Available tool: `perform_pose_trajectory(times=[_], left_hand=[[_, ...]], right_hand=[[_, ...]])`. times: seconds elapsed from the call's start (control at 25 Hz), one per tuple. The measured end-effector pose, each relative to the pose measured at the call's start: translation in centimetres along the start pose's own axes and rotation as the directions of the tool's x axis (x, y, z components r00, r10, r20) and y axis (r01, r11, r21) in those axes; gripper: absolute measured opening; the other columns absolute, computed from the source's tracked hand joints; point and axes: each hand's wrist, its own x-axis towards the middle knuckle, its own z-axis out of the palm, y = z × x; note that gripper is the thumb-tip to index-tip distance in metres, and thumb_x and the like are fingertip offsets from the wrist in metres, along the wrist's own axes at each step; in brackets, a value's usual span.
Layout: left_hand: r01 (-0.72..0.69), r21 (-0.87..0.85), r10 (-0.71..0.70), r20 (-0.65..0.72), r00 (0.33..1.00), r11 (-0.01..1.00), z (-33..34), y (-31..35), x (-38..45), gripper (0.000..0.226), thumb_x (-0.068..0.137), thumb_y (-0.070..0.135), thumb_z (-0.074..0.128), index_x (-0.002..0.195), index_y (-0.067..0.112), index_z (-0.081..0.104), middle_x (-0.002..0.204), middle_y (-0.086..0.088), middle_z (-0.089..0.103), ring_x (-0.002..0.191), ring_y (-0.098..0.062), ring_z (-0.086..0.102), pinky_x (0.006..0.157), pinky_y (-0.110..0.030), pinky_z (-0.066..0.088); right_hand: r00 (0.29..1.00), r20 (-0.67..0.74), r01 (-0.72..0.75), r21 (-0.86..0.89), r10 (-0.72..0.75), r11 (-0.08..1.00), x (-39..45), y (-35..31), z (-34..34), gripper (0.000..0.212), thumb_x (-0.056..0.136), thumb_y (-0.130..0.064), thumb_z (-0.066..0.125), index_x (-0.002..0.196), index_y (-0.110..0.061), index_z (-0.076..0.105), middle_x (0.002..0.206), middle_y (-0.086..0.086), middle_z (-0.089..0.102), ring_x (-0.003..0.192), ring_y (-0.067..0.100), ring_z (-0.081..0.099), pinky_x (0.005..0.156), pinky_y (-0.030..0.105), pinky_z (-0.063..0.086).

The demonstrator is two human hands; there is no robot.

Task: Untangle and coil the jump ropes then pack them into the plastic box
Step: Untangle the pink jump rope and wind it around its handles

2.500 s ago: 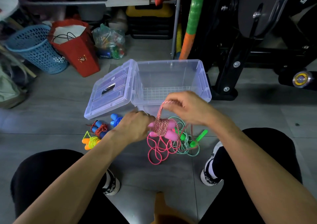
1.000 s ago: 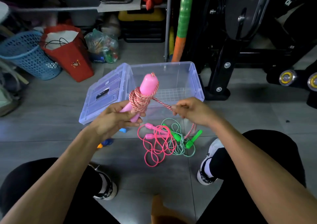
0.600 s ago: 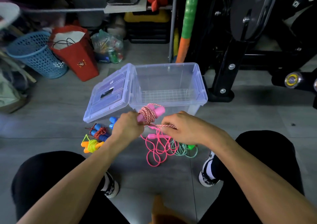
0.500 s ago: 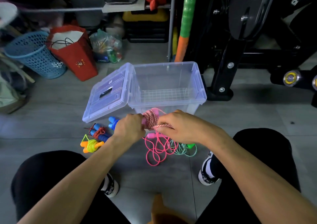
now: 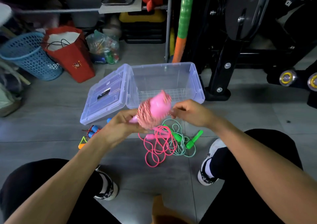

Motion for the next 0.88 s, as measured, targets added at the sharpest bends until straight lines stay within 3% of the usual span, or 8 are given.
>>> perform_pose_trajectory(times=[0.08, 0.24, 0.32, 0.44, 0.64, 0.88], left_hand=[[0.016, -0.218, -0.047, -0.137, 0.989, 0.976, -0.9, -0.8, 0.8, 0.013, 0.083, 0.003, 0.069, 0.093, 0.010, 0.073, 0.083, -0.001, 0.075, 0.073, -0.013, 0.068, 0.063, -0.021, 0.056], [0.105, -0.235, -0.194, -0.399, 0.896, 0.966, -1.1, -2.2, 2.3, 0.015, 0.096, 0.013, 0.056, 0.099, 0.003, 0.068, 0.082, -0.005, 0.073, 0.073, -0.020, 0.066, 0.060, -0.024, 0.057], [0.135, -0.247, -0.232, -0.425, 0.875, 0.960, -0.8, -2.2, 2.5, 0.018, 0.096, 0.015, 0.057, 0.101, 0.001, 0.067, 0.082, -0.010, 0.071, 0.066, -0.019, 0.065, 0.058, -0.024, 0.056], [0.187, -0.247, -0.275, -0.398, 0.875, 0.951, -1.2, -2.1, 2.7, 0.017, 0.096, 0.013, 0.055, 0.099, 0.000, 0.066, 0.079, -0.010, 0.070, 0.061, -0.019, 0.063, 0.055, -0.027, 0.055], [0.210, -0.226, -0.283, -0.364, 0.887, 0.951, -1.4, -2.1, 2.6, 0.020, 0.096, 0.013, 0.055, 0.098, -0.004, 0.065, 0.080, -0.011, 0.068, 0.057, -0.018, 0.062, 0.051, -0.027, 0.053], [0.223, -0.083, -0.233, -0.526, 0.818, 0.971, -0.4, -2.5, 4.1, 0.023, 0.096, 0.013, 0.057, 0.093, -0.007, 0.068, 0.067, -0.010, 0.066, 0.046, -0.015, 0.053, 0.046, -0.025, 0.052]], right_hand=[[1.000, 0.008, -0.027, 0.012, 0.027, 1.000, -0.1, -0.3, 1.8, 0.029, 0.099, -0.035, 0.052, 0.076, -0.023, 0.064, 0.062, -0.010, 0.053, 0.057, 0.006, 0.043, 0.057, 0.026, 0.034], [0.997, 0.076, -0.013, -0.147, 0.024, 0.989, -0.5, -1.9, 4.6, 0.026, 0.101, -0.031, 0.046, 0.083, -0.015, 0.055, 0.071, -0.002, 0.054, 0.065, 0.013, 0.049, 0.061, 0.034, 0.036], [0.998, 0.063, 0.014, -0.271, 0.004, 0.963, -1.0, -2.8, 5.0, 0.027, 0.102, -0.032, 0.043, 0.081, -0.016, 0.048, 0.071, -0.001, 0.051, 0.068, 0.020, 0.048, 0.061, 0.035, 0.034], [0.987, -0.141, 0.014, -0.389, -0.075, 0.921, -1.6, -3.5, 3.6, 0.034, 0.101, -0.036, 0.043, 0.072, -0.019, 0.044, 0.062, 0.000, 0.049, 0.062, 0.023, 0.042, 0.059, 0.033, 0.031], [0.941, -0.322, 0.006, -0.296, -0.106, 0.955, -2.7, -3.3, 1.8, 0.050, 0.095, -0.044, 0.053, 0.056, -0.015, 0.045, 0.046, 0.002, 0.039, 0.049, 0.017, 0.038, 0.050, 0.032, 0.030], [0.908, -0.394, 0.049, -0.235, -0.141, 0.971, -3.8, -3.9, 2.1, 0.049, 0.094, -0.035, 0.056, 0.055, -0.010, 0.042, 0.047, 0.004, 0.036, 0.048, 0.017, 0.034, 0.047, 0.025, 0.024]])
